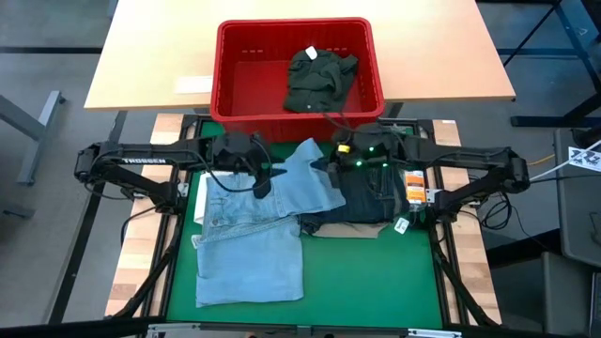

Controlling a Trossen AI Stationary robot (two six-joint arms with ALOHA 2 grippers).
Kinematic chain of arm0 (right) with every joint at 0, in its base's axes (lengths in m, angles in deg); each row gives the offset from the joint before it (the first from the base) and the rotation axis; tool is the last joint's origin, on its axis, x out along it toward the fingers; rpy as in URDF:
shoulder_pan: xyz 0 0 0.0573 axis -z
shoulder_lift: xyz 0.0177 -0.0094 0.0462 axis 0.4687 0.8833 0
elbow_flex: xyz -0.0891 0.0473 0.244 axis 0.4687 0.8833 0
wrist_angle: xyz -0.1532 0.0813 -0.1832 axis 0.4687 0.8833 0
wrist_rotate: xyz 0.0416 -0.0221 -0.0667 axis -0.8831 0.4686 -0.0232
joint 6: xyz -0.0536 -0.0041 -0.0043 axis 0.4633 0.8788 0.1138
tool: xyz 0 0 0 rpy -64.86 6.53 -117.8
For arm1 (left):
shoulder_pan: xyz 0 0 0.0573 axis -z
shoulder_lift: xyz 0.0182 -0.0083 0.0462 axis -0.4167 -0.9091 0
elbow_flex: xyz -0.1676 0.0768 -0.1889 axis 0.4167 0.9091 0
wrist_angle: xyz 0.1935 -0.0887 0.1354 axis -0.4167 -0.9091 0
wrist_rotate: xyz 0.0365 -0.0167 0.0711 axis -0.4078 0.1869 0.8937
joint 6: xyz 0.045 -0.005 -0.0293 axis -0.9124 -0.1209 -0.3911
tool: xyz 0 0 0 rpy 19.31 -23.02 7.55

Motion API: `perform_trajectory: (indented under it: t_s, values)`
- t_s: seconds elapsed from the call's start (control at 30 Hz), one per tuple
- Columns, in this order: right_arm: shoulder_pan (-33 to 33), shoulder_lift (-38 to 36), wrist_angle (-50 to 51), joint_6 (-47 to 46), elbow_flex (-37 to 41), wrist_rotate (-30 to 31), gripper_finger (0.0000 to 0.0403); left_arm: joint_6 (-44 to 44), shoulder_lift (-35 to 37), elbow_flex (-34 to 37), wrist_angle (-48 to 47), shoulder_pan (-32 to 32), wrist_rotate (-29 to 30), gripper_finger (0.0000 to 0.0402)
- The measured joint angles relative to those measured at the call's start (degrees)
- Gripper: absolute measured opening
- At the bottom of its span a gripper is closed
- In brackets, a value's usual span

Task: Fold Laundry from Bin
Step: Fold the light blue jeans

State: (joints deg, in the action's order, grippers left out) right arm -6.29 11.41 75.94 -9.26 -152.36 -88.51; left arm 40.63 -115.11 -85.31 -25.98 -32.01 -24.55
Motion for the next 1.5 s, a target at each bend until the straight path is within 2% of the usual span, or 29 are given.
perform_trajectory:
  t_s: [0.37, 0.53, 0.63, 0.83, 1.13, 1.37, 1.5]
  values:
    - [-1.1, 7.1, -7.3, 0.0, 0.0, 0.1, 0.0011, 19.7, 0.0, 0.0, 0.0, 9.1, 0.2, 0.0143]
    - [-1.1, 9.0, -12.5, 0.3, 0.0, 0.1, 0.0011, 27.8, 0.0, 0.0, 0.0, 12.9, 4.8, 0.0145]
    - [-1.1, 10.1, -13.7, 0.5, 0.0, 0.1, 0.0011, 32.0, 0.0, 0.0, 0.2, 14.2, 7.5, 0.0155]
    - [-1.1, 11.7, -14.6, 0.7, 0.0, 0.1, 0.0011, 40.1, -0.2, 0.0, 1.1, 14.7, 8.0, 0.0193]
    - [-1.1, 12.2, -15.9, 2.0, 0.0, 1.5, 0.0011, 48.5, -5.5, 0.0, 2.0, 14.4, 8.1, 0.0242]
    - [-1.1, 12.1, -16.9, 2.3, 0.0, 1.5, 0.0011, 49.4, -7.8, 0.0, 11.5, 14.4, 7.5, 0.0247]
    - [-1.1, 12.1, -16.9, 3.4, 0.0, 1.5, 0.0011, 49.5, -7.8, 0.0, 11.4, 14.4, 7.8, 0.0245]
